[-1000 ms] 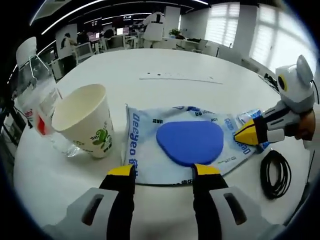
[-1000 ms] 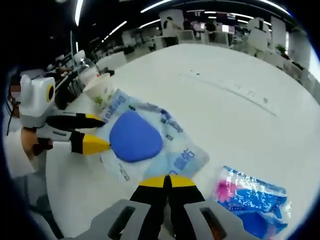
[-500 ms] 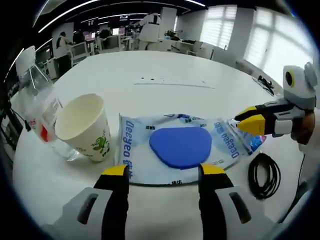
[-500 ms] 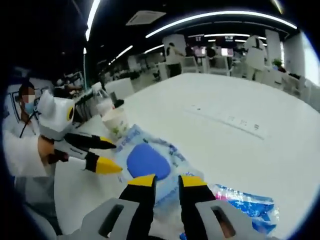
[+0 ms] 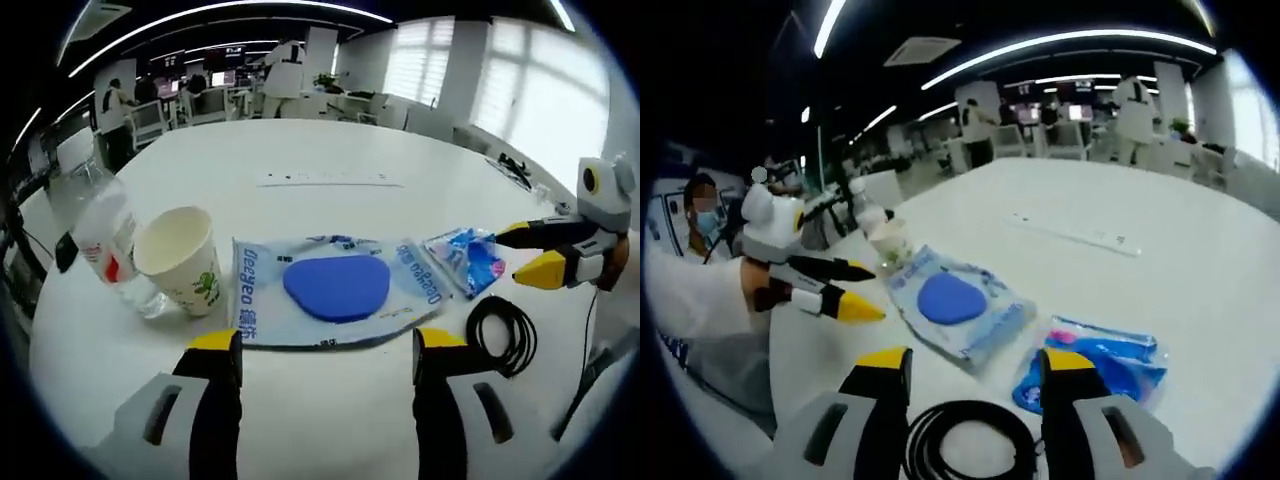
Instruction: Arrange the tabletop items into an orderly group along one side of the table until the central work area is clear of visible clutter.
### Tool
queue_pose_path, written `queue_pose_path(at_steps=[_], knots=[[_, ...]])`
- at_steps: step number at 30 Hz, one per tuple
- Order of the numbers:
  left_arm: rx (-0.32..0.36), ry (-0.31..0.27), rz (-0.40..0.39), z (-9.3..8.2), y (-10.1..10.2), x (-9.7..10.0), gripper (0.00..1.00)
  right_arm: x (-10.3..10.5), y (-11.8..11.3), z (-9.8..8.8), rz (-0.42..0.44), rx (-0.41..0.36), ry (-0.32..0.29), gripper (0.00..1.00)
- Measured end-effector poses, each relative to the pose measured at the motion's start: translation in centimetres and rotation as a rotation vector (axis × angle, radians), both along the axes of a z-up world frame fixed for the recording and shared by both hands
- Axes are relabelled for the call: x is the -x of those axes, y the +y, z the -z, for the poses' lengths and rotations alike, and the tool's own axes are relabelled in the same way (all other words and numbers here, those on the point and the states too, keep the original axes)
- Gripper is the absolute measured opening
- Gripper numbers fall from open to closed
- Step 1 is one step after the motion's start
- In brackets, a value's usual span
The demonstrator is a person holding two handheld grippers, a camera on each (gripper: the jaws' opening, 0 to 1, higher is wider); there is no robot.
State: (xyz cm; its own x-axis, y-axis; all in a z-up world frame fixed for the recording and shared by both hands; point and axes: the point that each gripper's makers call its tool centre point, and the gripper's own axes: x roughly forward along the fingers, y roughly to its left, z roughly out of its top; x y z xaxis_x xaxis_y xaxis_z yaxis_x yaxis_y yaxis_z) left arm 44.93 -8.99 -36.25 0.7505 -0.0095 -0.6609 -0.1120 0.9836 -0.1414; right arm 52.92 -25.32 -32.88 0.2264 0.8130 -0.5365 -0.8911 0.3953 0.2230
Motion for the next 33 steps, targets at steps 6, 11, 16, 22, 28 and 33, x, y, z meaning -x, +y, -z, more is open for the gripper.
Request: queue_pose_path(at_steps=[6, 11, 16, 22, 28, 33], knots=[[0.001, -0.003, 0.007, -0.6, -0.6, 2.1, 0.72, 0.0, -3.6, 0.5, 0.083, 0.001, 0.009, 0.54], [-0.005, -0.006, 0.009, -0.7, -0.9, 2.5, 0.72, -0.6, -6.0, 0.7, 0.143, -0.003, 0.026, 0.54], [0.007, -0.019, 0.005, -1.0, -1.5, 2.1, 0.72, -1.8, -7.1, 0.5, 0.179, -0.011, 0.020, 0.54], [0.012, -0.038, 0.000, -1.7, -2.0, 1.2, 0.72, -6.4, -9.8, 2.5, 0.371, 0.043, -0.005, 0.45], [0.023, -0.038, -0.007, -2.0, -2.1, 1.2, 0.72, -9.7, -11.0, 5.9, 0.528, 0.065, 0.099, 0.39], [0.023, -0.029, -0.029, -1.8, -1.2, 1.8, 0.72, -10.3, -10.6, 6.5, 0.583, 0.041, 0.154, 0.34]])
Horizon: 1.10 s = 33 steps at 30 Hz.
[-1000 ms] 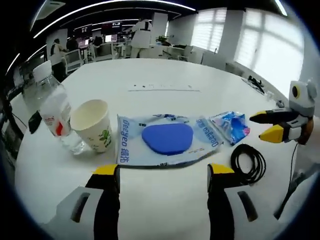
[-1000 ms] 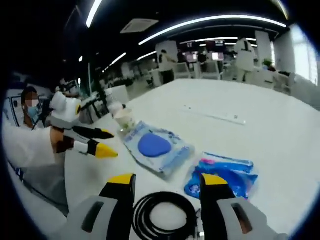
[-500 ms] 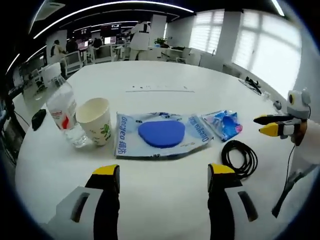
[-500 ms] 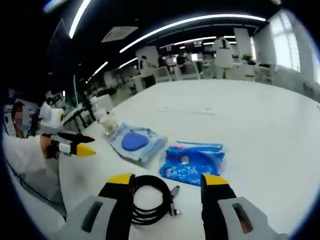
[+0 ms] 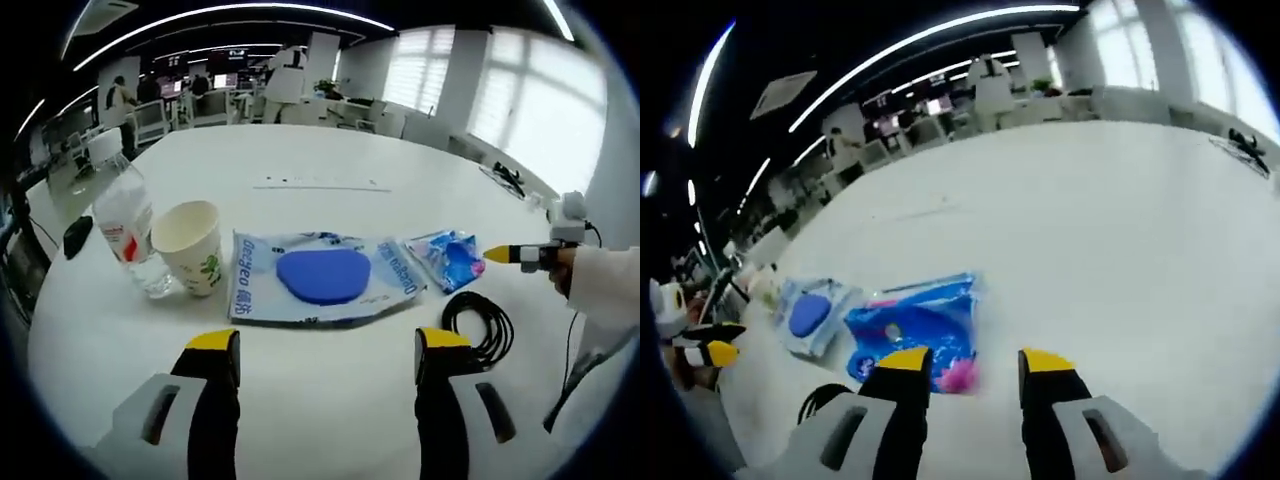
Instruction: Arrange the tabletop items into an orderly group along one side of the table until the central work area is clear of visible clutter.
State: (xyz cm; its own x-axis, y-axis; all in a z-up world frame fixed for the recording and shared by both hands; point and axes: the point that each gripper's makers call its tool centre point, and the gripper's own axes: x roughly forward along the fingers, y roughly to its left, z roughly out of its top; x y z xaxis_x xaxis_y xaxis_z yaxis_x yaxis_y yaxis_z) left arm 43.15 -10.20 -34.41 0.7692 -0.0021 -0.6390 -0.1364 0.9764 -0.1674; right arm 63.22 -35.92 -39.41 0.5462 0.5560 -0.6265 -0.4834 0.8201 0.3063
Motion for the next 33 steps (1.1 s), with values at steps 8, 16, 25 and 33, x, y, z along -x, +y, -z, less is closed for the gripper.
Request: queue_pose_path(at_steps=[8, 16, 25, 33], knots=[[-0.001, 0.002, -0.032, 0.1, 1.4, 0.4, 0.71, 0.2, 0.4, 1.7, 0.054, 0.005, 0.066, 0.16], [0.011, 0.015, -0.047, 0.8, 1.6, 0.6, 0.71, 0.4, 1.1, 1.2, 0.136, -0.077, 0.123, 0.00], [0.022, 0.011, -0.050, 0.9, 1.3, 0.3, 0.71, 1.8, 1.9, 0.8, 0.231, -0.114, 0.157, 0.00], [0.018, 0.009, -0.057, 0.6, 1.8, 0.7, 0.70, 2.4, 3.1, 0.8, 0.184, -0.137, 0.156, 0.00]])
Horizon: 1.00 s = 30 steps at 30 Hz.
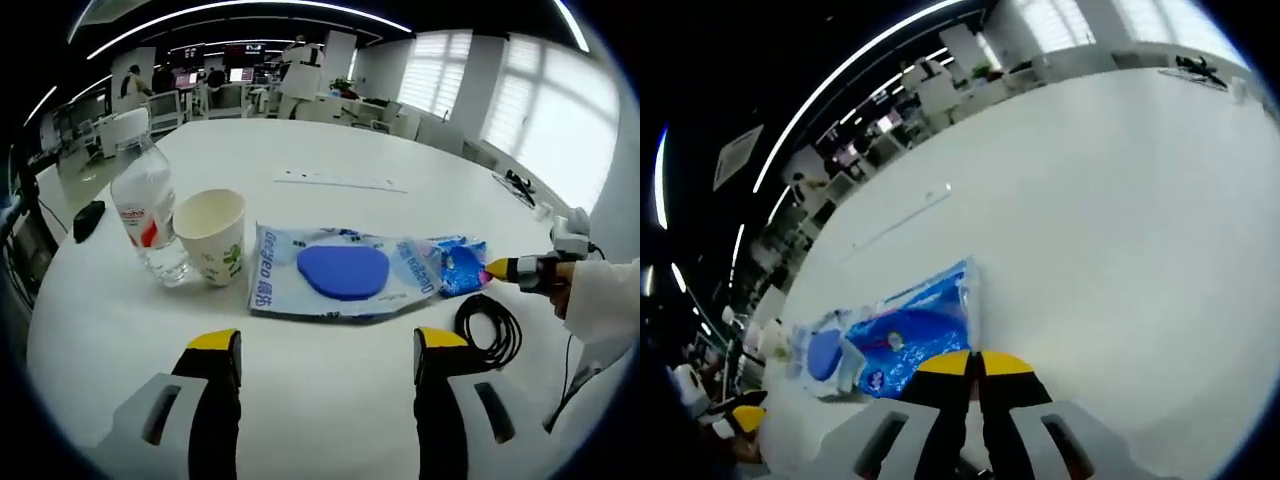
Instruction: Arrange the tabletop items into an orderly group along one side of the table until the central work area is clear of visible clutter.
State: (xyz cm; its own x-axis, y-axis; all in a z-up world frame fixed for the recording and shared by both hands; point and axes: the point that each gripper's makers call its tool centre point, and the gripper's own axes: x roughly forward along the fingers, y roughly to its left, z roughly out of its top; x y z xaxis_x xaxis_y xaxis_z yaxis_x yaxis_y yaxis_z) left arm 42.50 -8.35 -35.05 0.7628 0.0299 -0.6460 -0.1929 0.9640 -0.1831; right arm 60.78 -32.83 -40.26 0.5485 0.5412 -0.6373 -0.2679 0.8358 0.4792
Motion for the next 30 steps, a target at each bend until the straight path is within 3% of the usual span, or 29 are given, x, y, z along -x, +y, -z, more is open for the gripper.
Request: queue_pose_path(at_steps=[11, 14, 19, 27, 29, 30], knots=[[0.003, 0.006, 0.009, 0.0, -0.5, 0.5, 0.70, -0.2, -0.2, 0.3, -0.108, 0.055, -0.065, 0.01], [0.003, 0.004, 0.012, -0.2, -0.6, 0.6, 0.70, 0.0, 0.3, 0.2, -0.187, 0.064, -0.096, 0.08], [0.001, 0.005, 0.014, -0.3, -0.7, 0.9, 0.70, 0.0, 0.3, -0.6, -0.188, 0.060, -0.122, 0.22], [-0.004, -0.004, 0.026, -0.6, 0.4, 1.6, 0.74, 1.7, 0.1, -2.9, -0.380, 0.124, -0.255, 0.46], [-0.004, -0.005, 0.025, -0.7, 1.0, 2.1, 0.74, 3.2, 0.4, -4.1, -0.419, 0.073, -0.251, 0.54], [-0.005, -0.006, 0.024, -0.8, 1.4, 2.5, 0.74, 3.4, 0.4, -3.9, -0.422, 0.062, -0.240, 0.59]])
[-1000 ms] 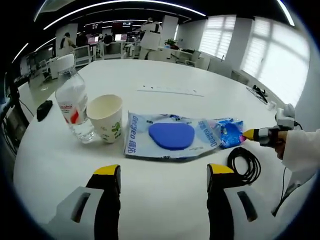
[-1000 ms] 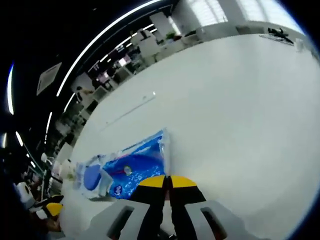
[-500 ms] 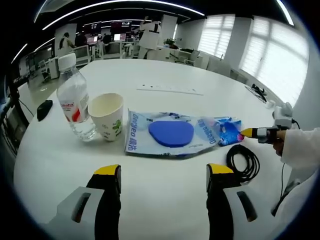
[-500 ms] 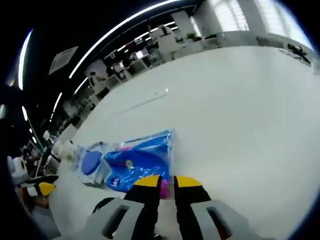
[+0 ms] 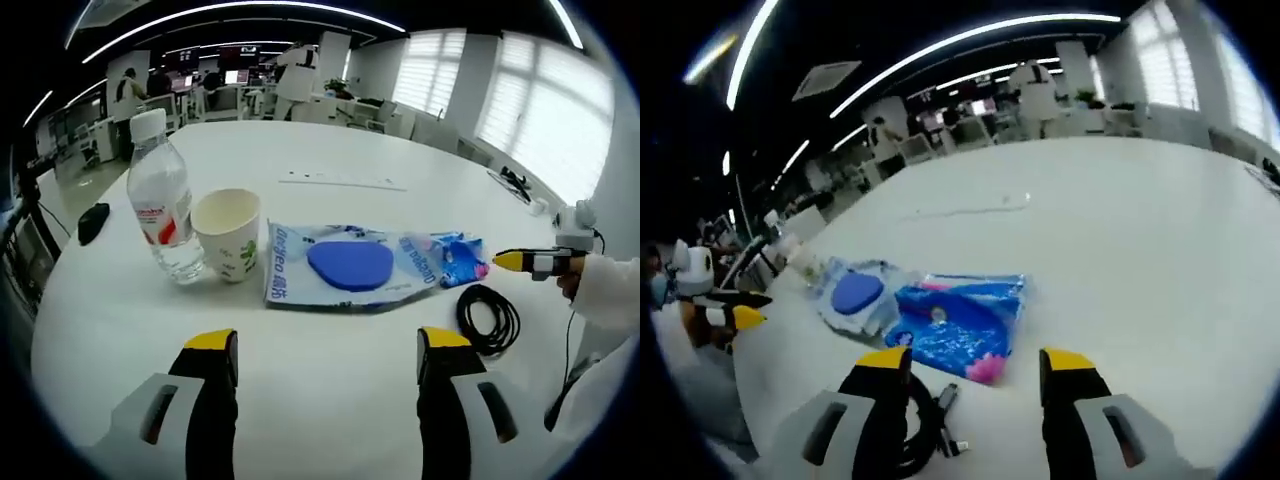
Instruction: Arrange the tabletop items into an orderly group along one side of the table until the central work area is clear of visible clutter.
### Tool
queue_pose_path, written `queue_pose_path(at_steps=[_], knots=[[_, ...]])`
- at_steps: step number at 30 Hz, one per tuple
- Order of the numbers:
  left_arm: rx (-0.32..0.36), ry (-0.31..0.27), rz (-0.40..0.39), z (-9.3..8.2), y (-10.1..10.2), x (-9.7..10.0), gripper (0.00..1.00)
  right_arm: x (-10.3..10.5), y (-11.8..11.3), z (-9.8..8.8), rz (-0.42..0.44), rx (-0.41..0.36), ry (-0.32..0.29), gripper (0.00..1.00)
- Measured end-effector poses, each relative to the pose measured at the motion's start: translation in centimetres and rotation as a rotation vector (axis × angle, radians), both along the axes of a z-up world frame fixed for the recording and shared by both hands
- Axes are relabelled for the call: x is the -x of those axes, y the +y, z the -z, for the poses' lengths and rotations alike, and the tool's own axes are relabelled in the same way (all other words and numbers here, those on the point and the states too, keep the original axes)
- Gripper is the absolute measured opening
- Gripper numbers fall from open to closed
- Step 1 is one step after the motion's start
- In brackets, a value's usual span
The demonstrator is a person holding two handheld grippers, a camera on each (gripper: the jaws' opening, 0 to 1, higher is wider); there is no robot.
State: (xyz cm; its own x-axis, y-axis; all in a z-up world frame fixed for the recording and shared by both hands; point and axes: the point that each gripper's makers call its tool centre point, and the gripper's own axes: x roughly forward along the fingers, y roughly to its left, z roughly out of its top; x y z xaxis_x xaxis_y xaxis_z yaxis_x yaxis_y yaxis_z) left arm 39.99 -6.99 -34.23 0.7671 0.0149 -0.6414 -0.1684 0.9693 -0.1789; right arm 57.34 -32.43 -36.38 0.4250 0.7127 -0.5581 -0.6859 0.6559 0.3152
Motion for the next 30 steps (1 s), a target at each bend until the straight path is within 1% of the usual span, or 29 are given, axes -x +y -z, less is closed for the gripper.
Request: queue_pose_path(at_steps=[2, 4, 5, 6, 7, 9, 10, 13, 16, 20, 21, 24, 26, 27, 29, 30], knots=[[-0.012, 0.005, 0.011, 0.2, 0.9, 0.8, 0.74, 1.1, -0.3, -0.7, -0.025, -0.006, 0.014, 0.65], [-0.015, 0.007, 0.014, 0.0, 0.9, 1.2, 0.75, 2.5, -0.8, -1.8, -0.036, -0.021, 0.030, 0.70], [-0.014, 0.005, 0.014, -0.1, 1.7, 1.8, 0.76, 3.0, -0.9, -2.1, -0.038, -0.031, 0.035, 0.72], [-0.013, 0.003, 0.014, -0.2, 2.2, 2.1, 0.77, 3.8, -1.2, -2.3, -0.039, -0.040, 0.048, 0.76], [-0.011, 0.001, 0.013, -0.5, 1.8, 2.3, 0.78, 4.3, -1.4, -2.5, -0.041, -0.044, 0.049, 0.79], [-0.011, -0.001, 0.020, -0.5, 2.3, 3.0, 0.80, 5.0, -1.7, -2.5, -0.037, -0.045, 0.050, 0.85], [-0.016, 0.002, 0.026, -0.5, 2.6, 3.5, 0.81, 5.5, -2.2, -2.5, -0.033, -0.047, 0.054, 0.86], [-0.016, 0.011, 0.034, -0.9, 2.4, 5.0, 0.83, 7.2, -2.9, -3.1, -0.024, -0.066, 0.084, 0.89], [0.000, 0.022, 0.027, -0.6, 2.8, 6.9, 0.85, 9.0, -3.8, -3.1, -0.028, -0.064, 0.111, 0.92], [0.000, 0.036, 0.027, -0.4, 3.2, 8.7, 0.85, 10.8, -4.9, -3.4, -0.022, -0.068, 0.152, 0.94], [0.001, 0.038, 0.024, -0.6, 2.8, 9.2, 0.86, 11.2, -5.2, -3.4, -0.012, -0.074, 0.167, 0.95], [0.010, 0.039, 0.015, -0.6, 2.4, 10.0, 0.87, 11.7, -5.6, -3.2, 0.004, -0.075, 0.185, 0.96], [0.023, 0.046, 0.003, -0.3, 2.8, 10.2, 0.87, 11.8, -6.1, -2.7, 0.019, -0.063, 0.195, 0.96], [0.034, 0.038, -0.007, -0.2, 2.9, 10.3, 0.88, 11.8, -6.3, -2.2, 0.021, -0.055, 0.204, 0.96], [0.038, 0.037, -0.007, 0.0, 2.8, 10.4, 0.88, 11.8, -6.5, -1.9, 0.025, -0.052, 0.214, 0.96], [0.035, 0.040, -0.005, 0.0, 2.8, 10.5, 0.88, 11.7, -6.8, -2.1, 0.038, -0.058, 0.224, 0.96]])
